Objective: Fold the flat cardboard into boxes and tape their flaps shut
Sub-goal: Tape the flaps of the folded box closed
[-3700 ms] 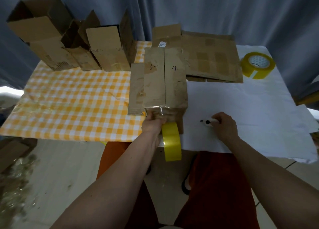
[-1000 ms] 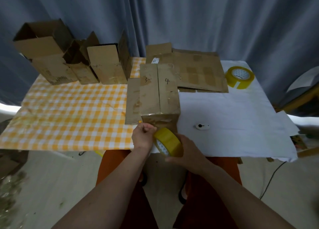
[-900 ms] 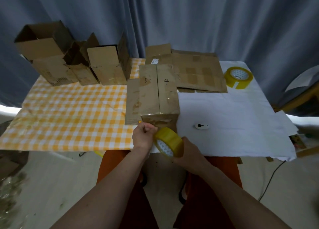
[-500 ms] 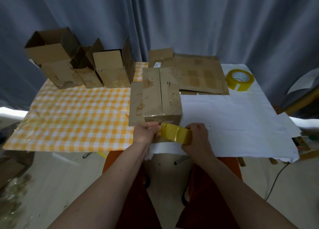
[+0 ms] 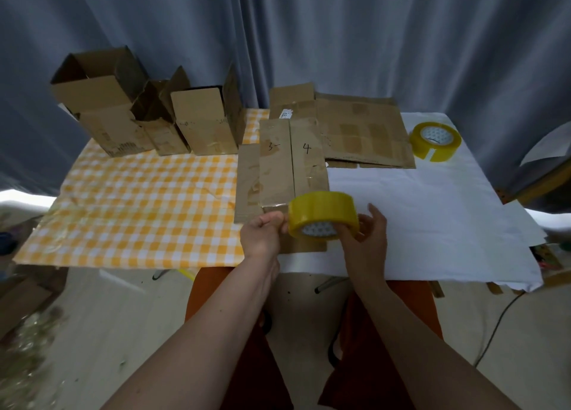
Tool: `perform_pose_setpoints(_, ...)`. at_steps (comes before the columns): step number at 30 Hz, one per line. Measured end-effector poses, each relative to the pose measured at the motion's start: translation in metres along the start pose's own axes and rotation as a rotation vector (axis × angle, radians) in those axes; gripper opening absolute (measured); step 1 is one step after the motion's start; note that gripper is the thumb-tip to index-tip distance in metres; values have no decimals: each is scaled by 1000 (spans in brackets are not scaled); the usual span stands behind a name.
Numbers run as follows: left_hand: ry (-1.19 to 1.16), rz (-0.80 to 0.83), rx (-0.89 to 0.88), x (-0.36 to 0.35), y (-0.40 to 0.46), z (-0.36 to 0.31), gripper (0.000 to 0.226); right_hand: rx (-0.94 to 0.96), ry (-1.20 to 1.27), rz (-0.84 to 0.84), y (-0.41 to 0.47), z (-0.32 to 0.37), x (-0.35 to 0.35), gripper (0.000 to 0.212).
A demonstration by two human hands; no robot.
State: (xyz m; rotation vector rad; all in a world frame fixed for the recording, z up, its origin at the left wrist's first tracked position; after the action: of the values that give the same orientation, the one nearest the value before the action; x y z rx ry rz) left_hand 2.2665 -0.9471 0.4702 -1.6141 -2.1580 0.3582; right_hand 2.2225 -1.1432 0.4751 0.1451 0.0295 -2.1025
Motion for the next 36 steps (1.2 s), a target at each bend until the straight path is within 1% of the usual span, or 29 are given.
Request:
perform_pose_setpoints(2, 1, 57, 9, -7, -6, 3, 22, -115, 96, 8, 0, -7, -6, 57)
perform_pose_setpoints(4, -3, 63, 22, -11, -8, 5, 18, -147, 167, -10, -1, -9, -7, 49)
perform_pose_setpoints(7, -7, 26, 59, -9, -5, 9, 7, -125, 138, -24, 2, -11, -5, 37)
perform_pose_setpoints(8, -4, 21, 70, -8, -3, 10, 8, -138, 114, -37, 4, -12, -4, 31)
perform_pose_setpoints(10, -16, 37, 96, -9, -1, 14, 13, -169, 57, -58, 7, -14, -3, 12)
perform_pose_setpoints(11, -17, 30, 109, -8, -1, 16, 12, -173, 23, -48, 8, -14, -5, 12)
perform_pose_setpoints(13, -29, 1, 123, -5, 0, 17, 4, -132, -24, 19, 10, -7, -10, 24)
perform_pose_setpoints(14, -53, -24, 128, -1, 0, 16, 6, -110, -29, 48, 11, -4, -11, 26)
perform_pose_setpoints(15, -97, -68, 143, 5, 2, 16, 13, -89, -40, 59, 12, -1, -8, 27)
perform_pose_setpoints(17, -166, -152, 152, 20, 8, 16, 19, -45, -131, 16, 21, 2, 7, 29)
perform_pose_setpoints(18, -150, -162, 136, 25, 10, 13, 20, -17, -218, -11, 26, 4, 17, 33)
perform_pose_setpoints(20, -111, -143, 119, 29, 16, 10, 20, 48, -351, -20, 32, 9, 28, 39)
perform_pose_setpoints(23, -44, -110, 160, 28, 24, 13, 20, 76, -368, 31, 34, 12, 24, 42)
perform_pose_setpoints(25, -2, -106, 167, 28, 29, 11, 19, 126, -434, 83, 37, 16, 20, 45)
perform_pose_setpoints(27, -31, -154, 167, 34, 38, 8, 20, 162, -585, 86, 48, 21, 27, 48)
perform_pose_setpoints(29, -48, -202, 157, 39, 47, 6, 23, 156, -800, 65, 59, 24, 37, 51)
perform_pose_setpoints(31, -22, -200, 151, 37, 54, 4, 23, 137, -908, 84, 68, 24, 39, 52)
perform_pose_setpoints(33, -6, -194, 170, 32, 61, 6, 23, 147, -977, 118, 74, 23, 33, 48)
perform_pose_setpoints(36, -2, -228, 159, 27, 70, 4, 27, 135, -1077, 132, 85, 21, 26, 42)
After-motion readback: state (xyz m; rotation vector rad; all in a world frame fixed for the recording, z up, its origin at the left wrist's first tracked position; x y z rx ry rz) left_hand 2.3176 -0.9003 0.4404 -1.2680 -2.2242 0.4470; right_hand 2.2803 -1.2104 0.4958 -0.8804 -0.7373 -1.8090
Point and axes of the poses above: each hand's wrist, its own y-axis towards the middle knuckle, its own x-axis out of the back of the hand, z = x × y, the point moved 7 cm from there along y, towards the middle knuckle, and after that the axes turned 14 degrees about y, right-handed, at the moved point
